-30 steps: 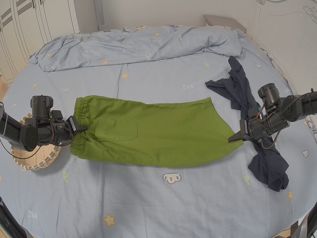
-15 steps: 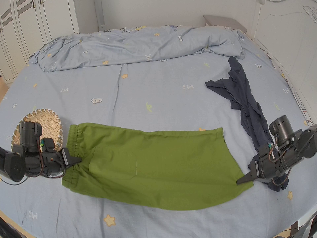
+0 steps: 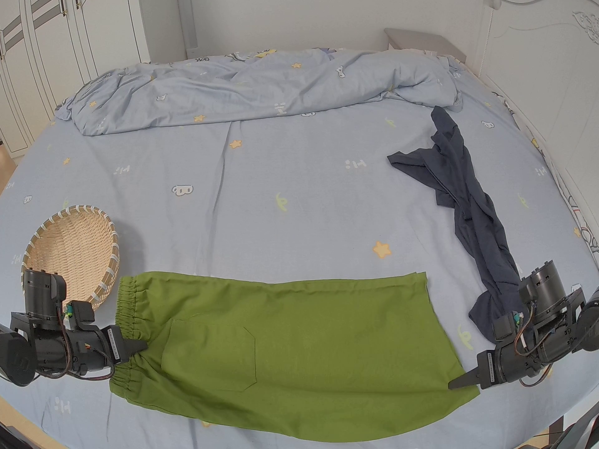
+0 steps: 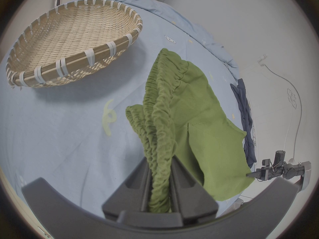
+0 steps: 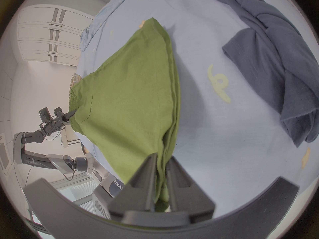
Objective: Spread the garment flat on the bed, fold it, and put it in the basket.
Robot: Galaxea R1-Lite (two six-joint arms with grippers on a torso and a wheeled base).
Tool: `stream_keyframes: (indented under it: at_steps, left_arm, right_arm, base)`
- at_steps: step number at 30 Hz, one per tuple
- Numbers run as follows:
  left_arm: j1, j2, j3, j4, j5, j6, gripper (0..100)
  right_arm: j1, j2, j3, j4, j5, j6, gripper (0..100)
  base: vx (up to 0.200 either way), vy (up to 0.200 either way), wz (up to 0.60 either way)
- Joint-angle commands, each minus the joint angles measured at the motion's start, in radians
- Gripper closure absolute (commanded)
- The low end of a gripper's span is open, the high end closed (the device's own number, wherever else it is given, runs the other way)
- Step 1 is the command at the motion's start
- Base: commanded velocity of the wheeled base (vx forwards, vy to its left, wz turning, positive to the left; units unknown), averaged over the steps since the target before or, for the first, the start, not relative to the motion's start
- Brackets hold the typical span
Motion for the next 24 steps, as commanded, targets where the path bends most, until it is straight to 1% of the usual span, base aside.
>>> stream_keyframes:
  at_steps: [1, 5, 7, 8, 9, 10, 12, 13, 15, 16, 20, 22, 24]
  left_arm:
    - [-0.001, 0.001, 0.004, -0.001, -0.001, -0.001, 100]
    - [0.002, -0.002, 0.004, -0.001, -0.001, 0.007, 100]
    - [0.008, -0.005, 0.004, -0.001, -0.001, 0.026, 100]
    - [0.030, -0.010, 0.004, -0.001, -0.003, 0.052, 100]
    - [0.030, -0.010, 0.004, -0.001, -0.003, 0.052, 100]
    - [0.065, -0.014, 0.003, -0.001, -0.009, 0.096, 100]
    - [0.088, -0.019, 0.001, -0.001, -0.009, 0.130, 100]
    - [0.115, -0.022, -0.004, 0.004, -0.009, 0.164, 100]
    - [0.140, -0.023, -0.007, 0.004, -0.009, 0.179, 100]
    - [0.168, -0.023, -0.017, 0.005, -0.009, 0.191, 100]
    - [0.165, -0.031, -0.024, 0.007, -0.011, 0.191, 100]
    - [0.148, -0.043, -0.024, 0.010, -0.011, 0.188, 100]
    - [0.112, -0.073, -0.063, 0.064, -0.003, 0.181, 100]
  right_arm:
    - [0.021, 0.026, 0.029, -0.038, 0.002, 0.008, 0]
    - [0.028, 0.037, 0.051, -0.082, 0.000, 0.021, 0]
    - [0.022, 0.035, 0.049, -0.093, -0.003, 0.021, 0]
    - [0.016, 0.031, 0.039, -0.097, -0.011, 0.021, 0]
    - [0.016, 0.031, 0.039, -0.097, -0.011, 0.021, 0]
    - [-0.001, 0.026, 0.008, -0.105, -0.035, 0.020, 0]
    - [-0.002, 0.022, -0.032, -0.104, -0.055, 0.021, 0]
    - [0.004, 0.014, -0.067, -0.097, -0.083, 0.020, 0]
    - [0.010, 0.006, -0.089, -0.096, -0.104, 0.020, 0]
    - [0.022, 0.003, -0.119, -0.094, -0.127, 0.021, 0]
    - [0.035, -0.001, -0.124, -0.096, -0.142, 0.032, 0]
    - [0.035, -0.001, -0.119, -0.096, -0.142, 0.032, 0]
    - [0.030, -0.004, -0.119, -0.096, -0.142, 0.034, 0]
  base:
    - [0.000, 0.000, 0.00]
    - [0.000, 0.000, 0.00]
    - [0.000, 0.000, 0.00]
    - [0.000, 0.000, 0.00]
    - [0.000, 0.000, 0.00]
    - [0.000, 0.000, 0.00]
    - [0.000, 0.000, 0.00]
    - [0.000, 0.000, 0.00]
    - [0.000, 0.000, 0.00]
    - [0.000, 0.000, 0.00]
    - [0.000, 0.000, 0.00]
    - [0.000, 0.000, 0.00]
    - [0.000, 0.000, 0.00]
